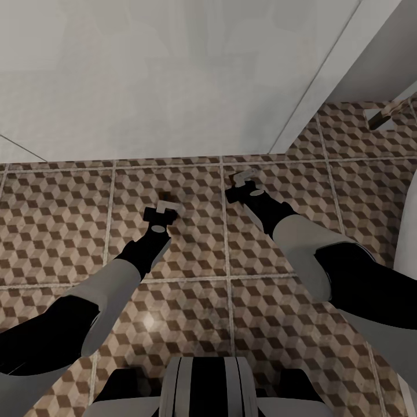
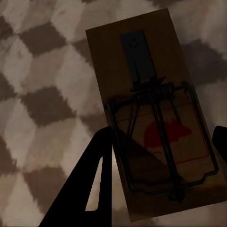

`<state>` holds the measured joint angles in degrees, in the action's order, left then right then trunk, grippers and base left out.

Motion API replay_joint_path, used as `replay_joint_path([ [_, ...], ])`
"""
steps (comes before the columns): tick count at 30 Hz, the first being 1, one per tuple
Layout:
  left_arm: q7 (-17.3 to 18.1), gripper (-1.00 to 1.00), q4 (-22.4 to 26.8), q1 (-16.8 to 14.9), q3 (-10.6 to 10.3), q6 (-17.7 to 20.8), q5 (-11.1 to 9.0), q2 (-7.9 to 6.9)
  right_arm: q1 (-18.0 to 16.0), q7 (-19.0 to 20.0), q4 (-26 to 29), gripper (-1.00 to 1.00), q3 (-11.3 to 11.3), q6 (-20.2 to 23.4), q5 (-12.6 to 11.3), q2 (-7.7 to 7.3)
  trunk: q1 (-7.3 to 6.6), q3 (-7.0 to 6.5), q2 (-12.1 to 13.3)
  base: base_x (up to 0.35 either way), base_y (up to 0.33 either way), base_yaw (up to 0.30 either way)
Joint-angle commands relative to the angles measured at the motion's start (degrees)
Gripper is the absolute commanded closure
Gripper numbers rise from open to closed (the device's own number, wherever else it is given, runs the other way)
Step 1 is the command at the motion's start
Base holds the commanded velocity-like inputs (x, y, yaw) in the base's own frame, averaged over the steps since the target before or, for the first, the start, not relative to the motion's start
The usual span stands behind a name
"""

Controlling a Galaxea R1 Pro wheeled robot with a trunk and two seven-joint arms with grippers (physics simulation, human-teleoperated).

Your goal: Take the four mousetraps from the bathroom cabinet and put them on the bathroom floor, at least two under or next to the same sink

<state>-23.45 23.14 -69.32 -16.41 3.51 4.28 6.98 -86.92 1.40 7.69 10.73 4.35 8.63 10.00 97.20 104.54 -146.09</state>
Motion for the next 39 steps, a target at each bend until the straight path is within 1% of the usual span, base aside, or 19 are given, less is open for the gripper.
replay_joint_path([
  [1, -0.54, 1.00, -0.10, -0.03, -0.37, 0.41, 0.56, -0.03, 0.00, 0.18, 0.10, 1.00, -0.01, 0.40, 0.51, 0.00, -0.01, 0.03, -0.01, 0.000, 0.000, 0.000],
  [10, -0.54, 1.00, -2.24, -0.03, -0.38, 0.24, 0.55, -0.04, 0.00, 0.18, 0.05, 1.00, -0.01, 0.40, 0.52, 0.00, -0.01, 0.03, -0.01, 0.000, 0.000, 0.000],
  [16, -0.54, 1.00, -3.26, -0.03, -0.38, -0.72, 0.55, -0.08, 0.00, 0.18, 0.04, 1.00, -0.01, 0.40, 0.53, 0.00, -0.01, 0.03, -0.01, 0.000, 0.000, 0.000],
  [25, -0.54, 1.00, -3.52, -0.03, -0.38, -1.76, 0.56, -0.51, 0.00, 0.18, 0.04, 1.00, -0.01, 0.40, 0.51, 0.00, -0.01, 0.03, -0.01, 0.000, 0.000, 0.000],
  [39, -0.54, 1.00, -3.39, -0.03, -0.32, -2.38, 0.57, -0.61, 0.00, 0.18, -0.07, 1.00, -0.01, 0.40, 0.51, 0.00, -0.01, 0.03, -0.01, 0.000, 0.000, 0.000],
])
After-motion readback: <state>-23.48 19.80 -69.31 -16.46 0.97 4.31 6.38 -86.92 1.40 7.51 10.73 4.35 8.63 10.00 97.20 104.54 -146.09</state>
